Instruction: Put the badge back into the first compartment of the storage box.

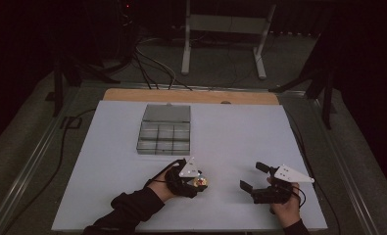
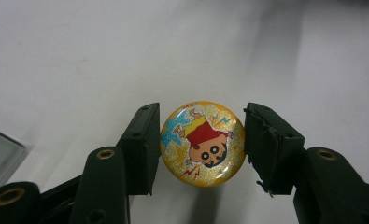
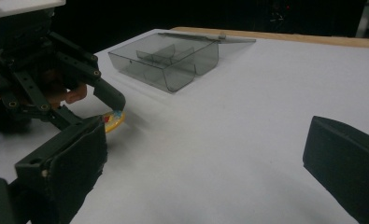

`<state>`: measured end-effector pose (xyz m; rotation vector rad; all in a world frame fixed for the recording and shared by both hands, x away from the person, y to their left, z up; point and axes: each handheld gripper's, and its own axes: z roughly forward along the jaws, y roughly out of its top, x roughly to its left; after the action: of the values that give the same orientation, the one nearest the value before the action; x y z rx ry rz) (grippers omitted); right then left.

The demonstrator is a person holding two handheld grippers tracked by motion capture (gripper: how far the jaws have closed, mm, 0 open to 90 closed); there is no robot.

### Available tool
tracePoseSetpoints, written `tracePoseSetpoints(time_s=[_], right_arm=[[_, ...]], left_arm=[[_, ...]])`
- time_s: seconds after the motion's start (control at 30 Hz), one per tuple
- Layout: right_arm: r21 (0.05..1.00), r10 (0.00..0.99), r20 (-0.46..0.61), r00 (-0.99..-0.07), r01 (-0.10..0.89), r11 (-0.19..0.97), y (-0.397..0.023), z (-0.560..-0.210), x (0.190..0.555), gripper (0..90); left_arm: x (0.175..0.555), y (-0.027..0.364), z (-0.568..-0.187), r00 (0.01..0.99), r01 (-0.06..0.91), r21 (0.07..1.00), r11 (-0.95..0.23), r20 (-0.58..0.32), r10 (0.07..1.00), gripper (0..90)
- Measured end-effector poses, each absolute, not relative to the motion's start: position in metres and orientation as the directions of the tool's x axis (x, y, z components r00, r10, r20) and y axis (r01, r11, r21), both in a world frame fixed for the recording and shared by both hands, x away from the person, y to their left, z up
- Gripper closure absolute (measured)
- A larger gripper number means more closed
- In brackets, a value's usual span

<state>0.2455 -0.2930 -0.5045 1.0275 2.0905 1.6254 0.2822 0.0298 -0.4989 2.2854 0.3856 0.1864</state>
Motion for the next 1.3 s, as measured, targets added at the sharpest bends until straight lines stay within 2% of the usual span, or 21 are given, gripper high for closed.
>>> tracePoseSetpoints(time_s=[1.3], right_arm=[[0.927, 0.691, 0.19, -0.698, 0.359, 0.107, -0.292, -0.505, 0.246, 0.0]], left_arm=[[0.298, 0.057, -0.484, 0.913, 0.258, 0.744, -0.616, 0.02, 0.407, 48.3]])
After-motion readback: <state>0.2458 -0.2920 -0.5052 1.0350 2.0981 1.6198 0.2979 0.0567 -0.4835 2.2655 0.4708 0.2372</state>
